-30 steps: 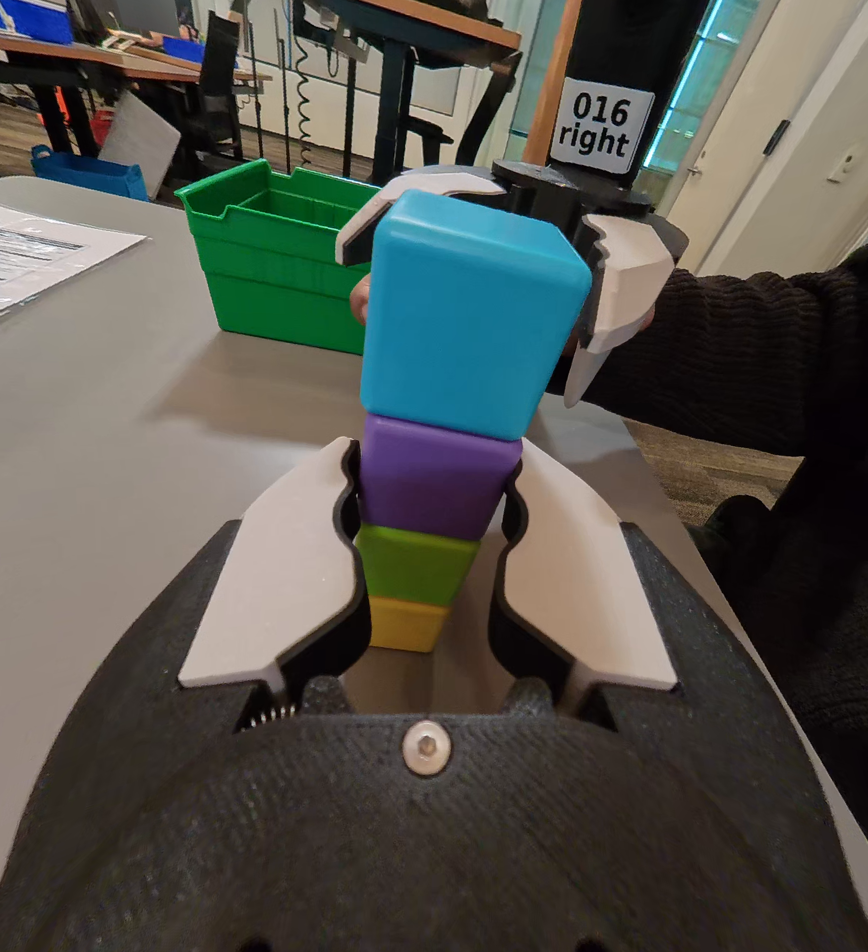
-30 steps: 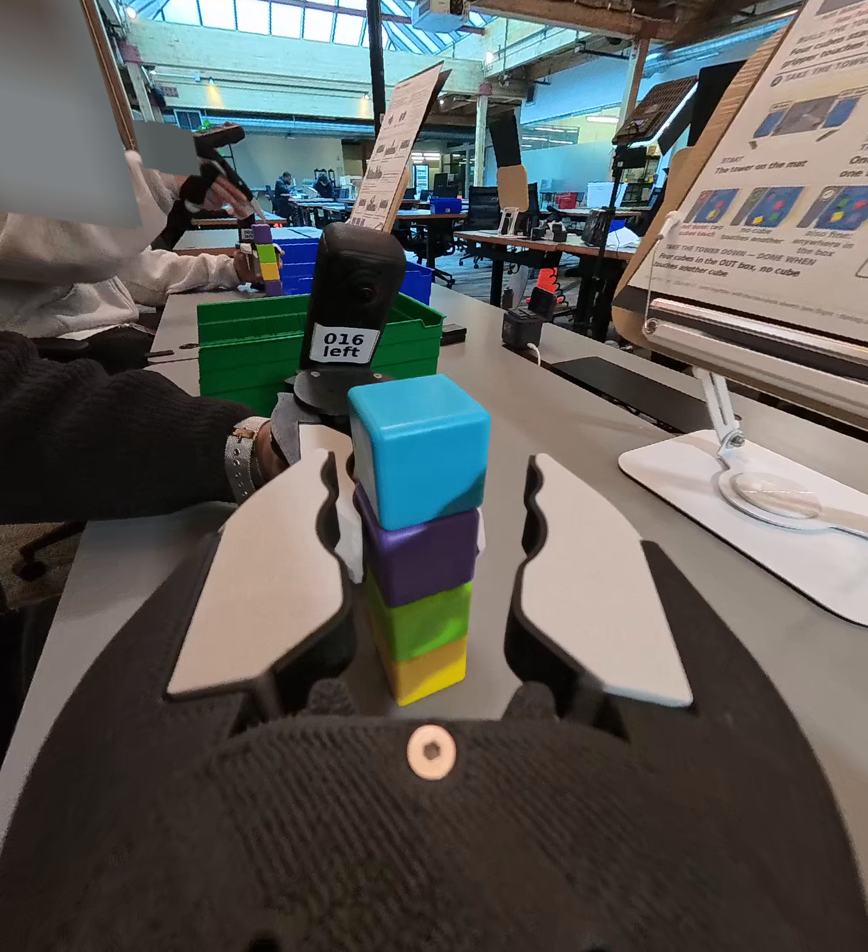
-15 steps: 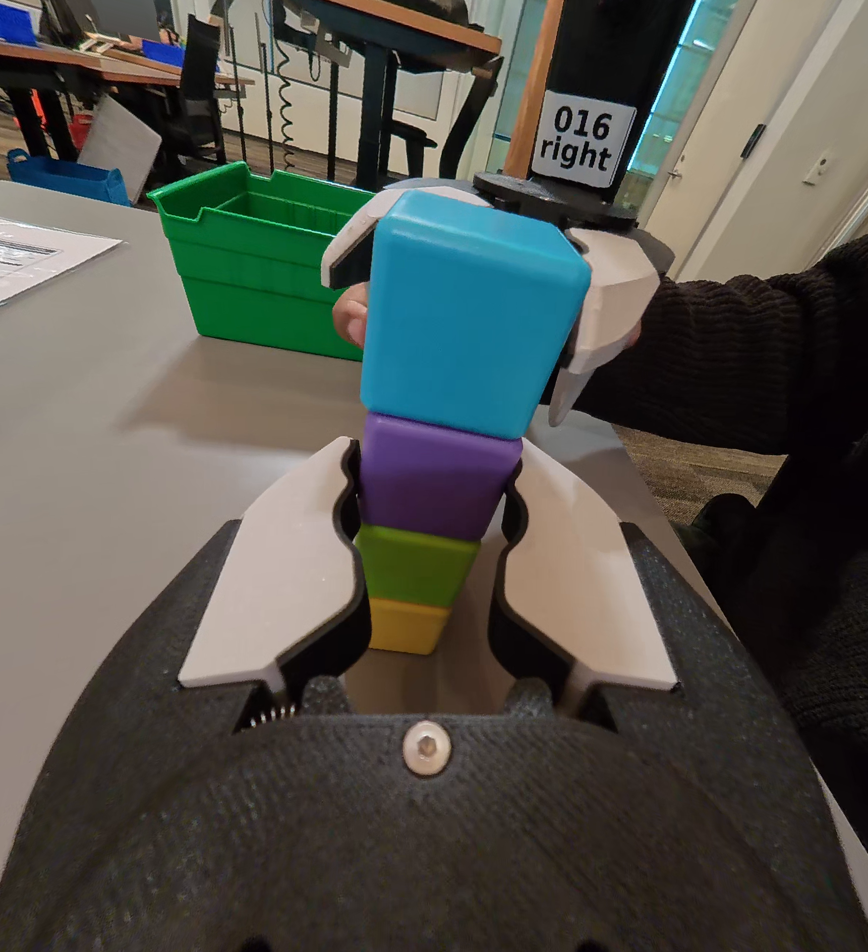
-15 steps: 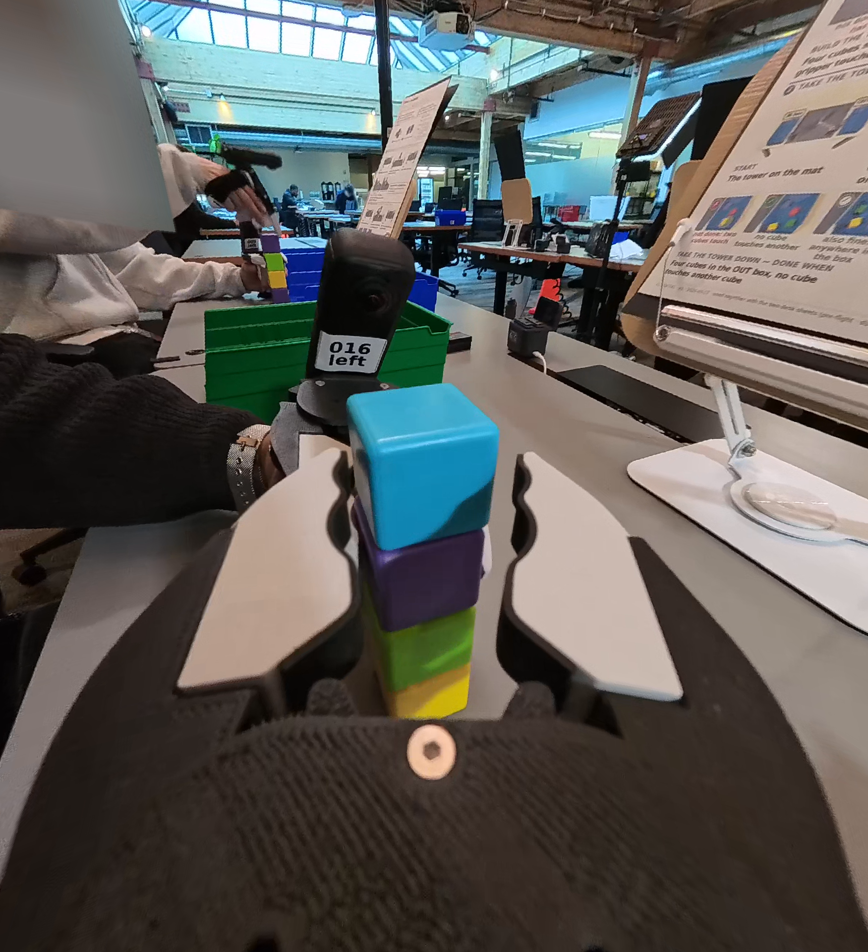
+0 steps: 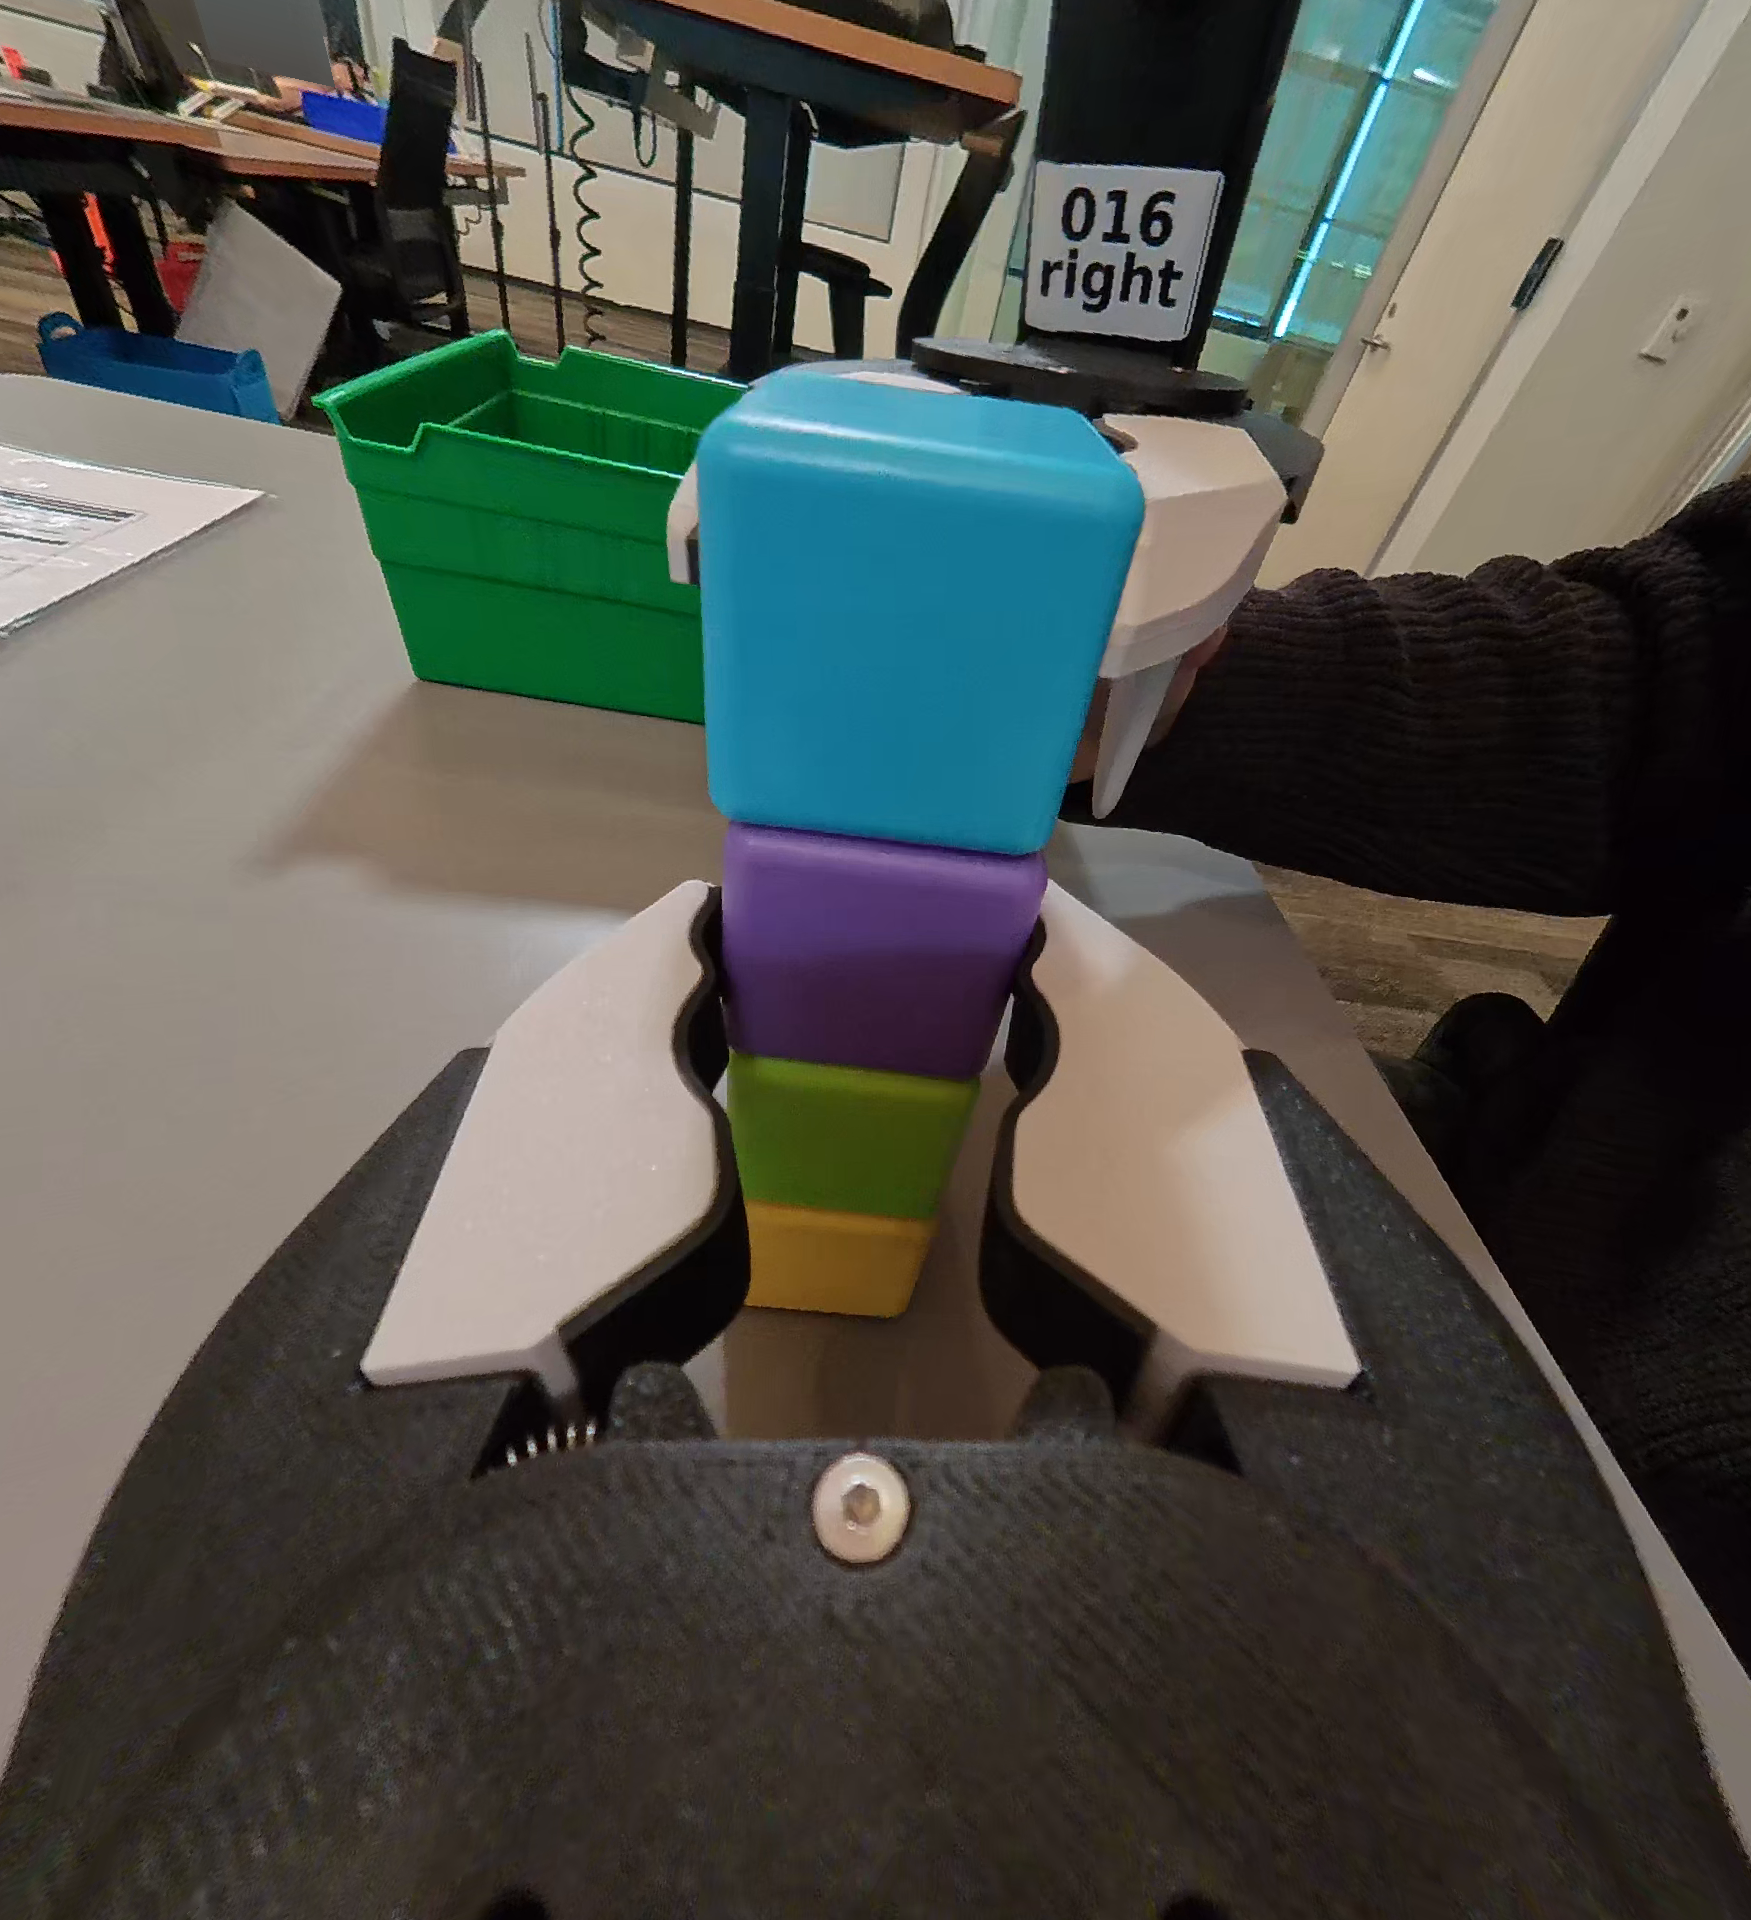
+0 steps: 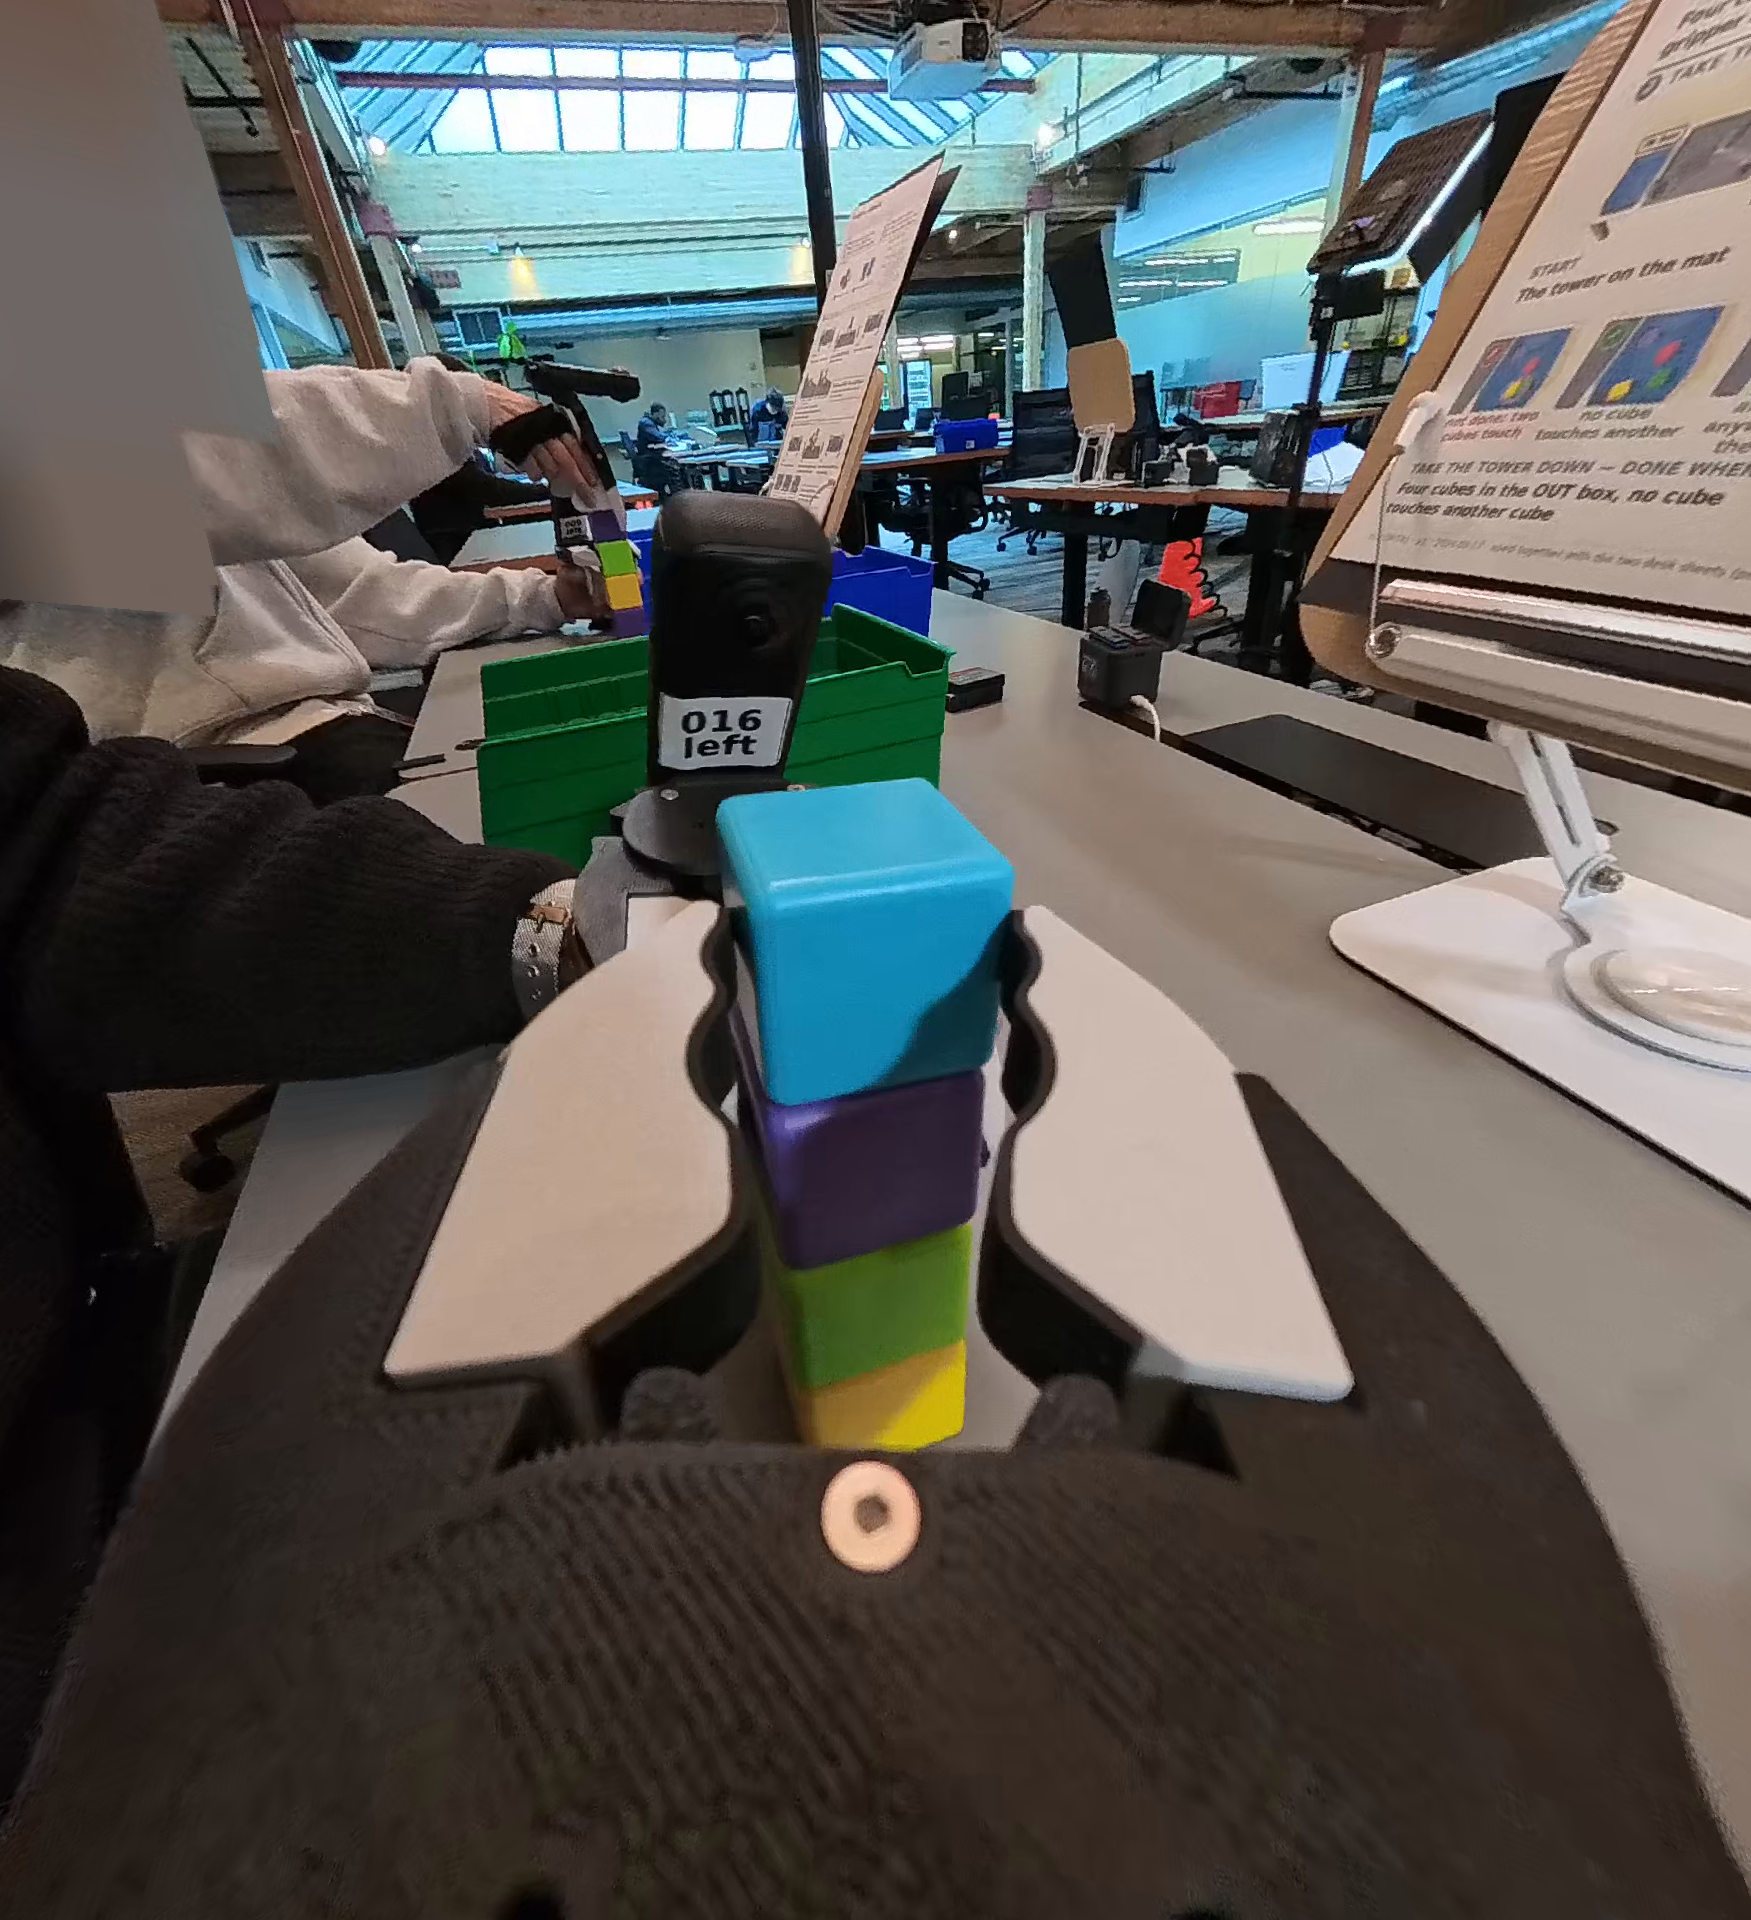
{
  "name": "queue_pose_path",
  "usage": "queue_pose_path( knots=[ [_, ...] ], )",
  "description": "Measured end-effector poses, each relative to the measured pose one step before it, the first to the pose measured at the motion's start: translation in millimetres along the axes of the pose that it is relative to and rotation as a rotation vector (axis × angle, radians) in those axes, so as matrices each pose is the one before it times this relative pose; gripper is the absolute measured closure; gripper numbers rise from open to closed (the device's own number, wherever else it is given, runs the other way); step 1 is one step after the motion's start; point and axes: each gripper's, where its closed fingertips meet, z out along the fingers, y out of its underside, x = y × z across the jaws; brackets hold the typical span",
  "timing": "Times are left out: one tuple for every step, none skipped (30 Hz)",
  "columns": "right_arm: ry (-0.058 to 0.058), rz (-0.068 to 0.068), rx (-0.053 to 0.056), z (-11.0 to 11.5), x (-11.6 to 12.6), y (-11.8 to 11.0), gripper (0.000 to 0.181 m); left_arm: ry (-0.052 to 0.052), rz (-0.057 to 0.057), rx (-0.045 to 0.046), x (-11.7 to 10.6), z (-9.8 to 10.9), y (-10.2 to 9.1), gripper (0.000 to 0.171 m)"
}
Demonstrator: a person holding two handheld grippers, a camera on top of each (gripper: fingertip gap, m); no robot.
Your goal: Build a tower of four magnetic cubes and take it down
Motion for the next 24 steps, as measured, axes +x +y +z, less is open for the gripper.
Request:
queue_pose_path(
  knots=[
    [-0.0031,0.0125,0.0037,-0.15,0.27,-0.43,0.131,-0.0006,0.0023,-0.00032,0.31,0.18,0.02,0.118],
    [-0.0047,0.0165,0.0054,-0.14,0.08,-0.51,0.131,0.0003,0.0005,-0.00135,0.16,0.29,0.24,0.118],
    [-0.0066,0.0219,0.0071,-0.07,-0.12,-0.61,0.131,-0.0011,0.0022,-0.00164,-0.01,0.29,0.3,0.118],
    [-0.0093,0.0273,0.011,-0.49,-0.15,-1.41,0.131,-0.002,0.0036,-0.00008,0.1,0.27,-0.02,0.118],
    [-0.0123,0.0301,0.0283,-1.32,-0.6,-4.56,0.131,-0.0007,0.0024,-0.00043,0.15,0.03,0.12,0.118],
    [-0.011,0.0366,0.0551,-2.8,-0.31,-10.05,0.131,-0.0006,-0.0004,0.0004,-0.19,-0.11,0.05,0.118],
    [-0.0091,0.0393,0.0555,-3.65,0.05,-12.28,0.132,0.0006,-0.0024,0.00159,-0.15,-0.2,-0.13,0.119],
    [-0.0052,0.025,0.0376,-3.72,0.12,-11.3,0.132,0.0015,-0.0035,0.00266,-0.16,-0.35,-0.17,0.119],
    [0.0058,0.001,0.0243,-3.89,0.51,-10.0,0.132,0.0009,-0.0037,0.00299,-0.24,-0.31,-0.12,0.119],
    [0.0203,-0.0167,0.0105,-3.88,1.73,-8.84,0.132,-0.0013,-0.0027,0.00182,-0.49,-0.22,-0.28,0.119],
    [0.0316,-0.0318,-0.0036,-4.02,2.87,-8.38,0.132,-0.0015,-0.0012,-0.00007,-0.36,-0.2,-0.11,0.119],
    [0.0389,-0.0438,-0.0097,-4.64,3.79,-9.31,0.132,-0.0007,0.0001,-0.00089,0.05,0.08,0.02,0.119],
    [0.0432,-0.0485,-0.0146,-5.23,5.03,-10.27,0.131,0.0005,0.0015,-0.00123,0.57,0.19,0.14,0.119],
    [0.0414,-0.0446,-0.0222,-6.2,6.29,-10.41,0.132,0.0008,0.0022,-0.00163,0.69,0.32,0.19,0.119],
    [0.0401,-0.0395,-0.0308,-7.18,7.57,-9.21,0.132,0.0007,0.0028,-0.00176,0.7,0.39,0.2,0.119],
    [0.0441,-0.0386,-0.0382,-8.18,9.23,-6.66,0.131,-0.0008,0.0027,-0.00158,0.57,0.48,0.17,0.119],
    [0.0483,-0.0351,-0.0406,-9.0,11.25,-3.99,0.131,-0.0015,0.0024,-0.00069,0.37,0.39,0.06,0.119],
    [0.0511,-0.0293,-0.0449,-9.18,12.92,-0.52,0.131,-0.0049,0.0016,0.00025,-0.11,0.02,-0.01,0.119],
    [0.0611,-0.0256,-0.0541,-8.64,15.51,3.58,0.131,-0.0076,-0.0012,0.00039,-0.45,0.05,-0.18,0.119],
    [0.0707,-0.0212,-0.063,-7.53,18.1,7.48,0.131,-0.0102,-0.0011,0.00129,-0.49,0.25,-0.05,0.118],
    [0.076,-0.0163,-0.0709,-5.59,19.72,10.86,0.131,-0.0113,-0.0007,0.00278,-0.37,0.24,-0.18,0.118],
    [0.0741,-0.01,-0.0717,-3.3,19.99,12.6,0.131,-0.012,-0.004,0.00346,-0.18,0.11,-0.02,0.118],
    [0.0632,-0.0031,-0.0688,-1.08,18.59,12.92,0.131,-0.0119,-0.0052,-0.00045,-0.3,0.27,0.69,0.119],
    [0.0454,0.004,-0.0684,1.32,16.16,12.98,0.131,-0.0136,-0.0019,-0.00991,-0.64,0.54,2.5,0.115]
  ],
)
